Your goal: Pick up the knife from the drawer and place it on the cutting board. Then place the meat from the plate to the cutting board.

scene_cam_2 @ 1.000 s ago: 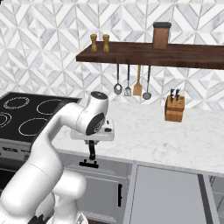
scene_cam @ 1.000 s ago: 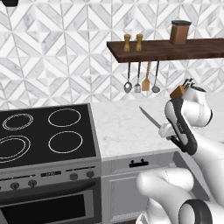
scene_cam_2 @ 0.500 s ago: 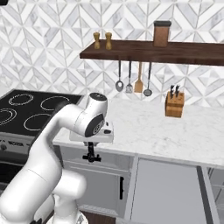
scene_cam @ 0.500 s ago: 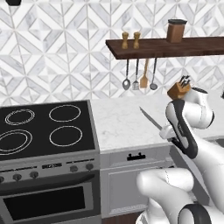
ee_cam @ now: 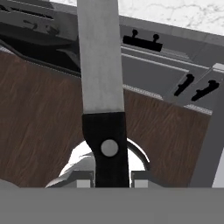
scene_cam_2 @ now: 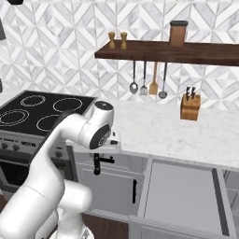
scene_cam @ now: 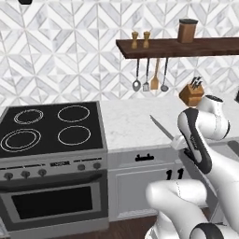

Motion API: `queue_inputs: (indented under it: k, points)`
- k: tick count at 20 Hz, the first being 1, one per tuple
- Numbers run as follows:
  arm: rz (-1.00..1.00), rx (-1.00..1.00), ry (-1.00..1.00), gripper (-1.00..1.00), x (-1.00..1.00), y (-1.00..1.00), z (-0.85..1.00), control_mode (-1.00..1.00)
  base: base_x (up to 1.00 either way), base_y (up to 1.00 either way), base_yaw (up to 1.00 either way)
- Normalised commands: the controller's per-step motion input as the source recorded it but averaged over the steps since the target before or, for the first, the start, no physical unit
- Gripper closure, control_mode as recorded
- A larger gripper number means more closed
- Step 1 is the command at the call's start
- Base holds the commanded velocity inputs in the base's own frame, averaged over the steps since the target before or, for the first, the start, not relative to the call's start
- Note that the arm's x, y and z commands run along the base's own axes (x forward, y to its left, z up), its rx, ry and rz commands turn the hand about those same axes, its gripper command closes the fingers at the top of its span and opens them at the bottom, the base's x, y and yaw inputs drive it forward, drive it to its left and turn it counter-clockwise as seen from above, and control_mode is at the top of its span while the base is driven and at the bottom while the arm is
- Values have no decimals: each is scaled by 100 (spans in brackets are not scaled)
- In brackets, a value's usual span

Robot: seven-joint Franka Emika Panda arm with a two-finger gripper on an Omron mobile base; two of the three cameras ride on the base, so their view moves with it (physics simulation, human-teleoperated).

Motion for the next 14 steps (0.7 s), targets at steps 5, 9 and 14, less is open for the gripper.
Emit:
queue_inputs:
  k: [5, 9, 14]
  points:
    - [0, 0, 0, 100, 0, 0, 0, 100, -9, 59, 22]
    - [0, 0, 0, 100, 0, 0, 0, 100, 0, 52, 29]
    - [0, 0, 0, 100, 0, 0, 0, 100, 0, 26, 36]
